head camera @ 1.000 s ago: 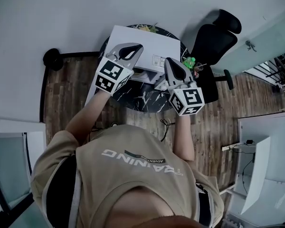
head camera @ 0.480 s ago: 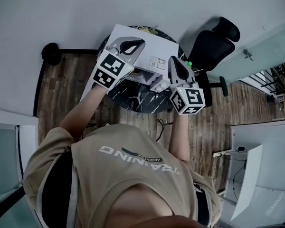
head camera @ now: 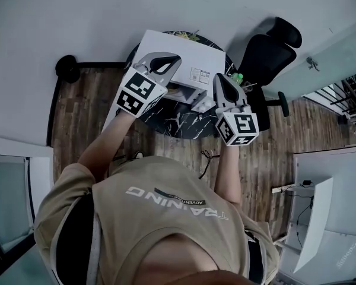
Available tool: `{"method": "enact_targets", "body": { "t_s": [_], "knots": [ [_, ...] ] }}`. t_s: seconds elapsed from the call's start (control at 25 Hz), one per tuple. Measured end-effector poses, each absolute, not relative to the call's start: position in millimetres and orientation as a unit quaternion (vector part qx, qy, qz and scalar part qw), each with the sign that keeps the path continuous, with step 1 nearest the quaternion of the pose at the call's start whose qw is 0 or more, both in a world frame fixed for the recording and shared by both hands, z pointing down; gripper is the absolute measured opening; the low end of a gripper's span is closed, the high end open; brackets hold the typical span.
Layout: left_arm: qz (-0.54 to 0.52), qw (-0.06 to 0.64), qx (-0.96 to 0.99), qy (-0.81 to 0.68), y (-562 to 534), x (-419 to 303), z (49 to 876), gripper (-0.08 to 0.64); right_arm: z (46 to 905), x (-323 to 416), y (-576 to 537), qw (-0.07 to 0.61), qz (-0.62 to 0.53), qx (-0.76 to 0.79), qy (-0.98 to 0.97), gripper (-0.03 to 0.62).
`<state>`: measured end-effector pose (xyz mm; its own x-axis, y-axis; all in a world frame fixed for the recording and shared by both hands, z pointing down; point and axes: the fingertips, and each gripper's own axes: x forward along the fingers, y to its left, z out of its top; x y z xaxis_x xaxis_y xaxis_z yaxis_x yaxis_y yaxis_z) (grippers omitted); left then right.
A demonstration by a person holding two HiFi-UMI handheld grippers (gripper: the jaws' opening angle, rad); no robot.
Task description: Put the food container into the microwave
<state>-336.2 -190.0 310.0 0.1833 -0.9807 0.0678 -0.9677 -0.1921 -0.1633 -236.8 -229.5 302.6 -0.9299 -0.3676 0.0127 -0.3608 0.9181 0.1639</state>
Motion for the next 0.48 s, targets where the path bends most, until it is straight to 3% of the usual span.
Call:
{"method": "enact_targets", "body": {
  "t_s": [0.48],
  "knots": [
    [-0.078,0.047,-0.737,0.670,-159.8,-345.6,318.6,0.009,307.3,-253.4,-212.0,0.019,-0.096,0.155,-0.983,0.008]
  ]
}}
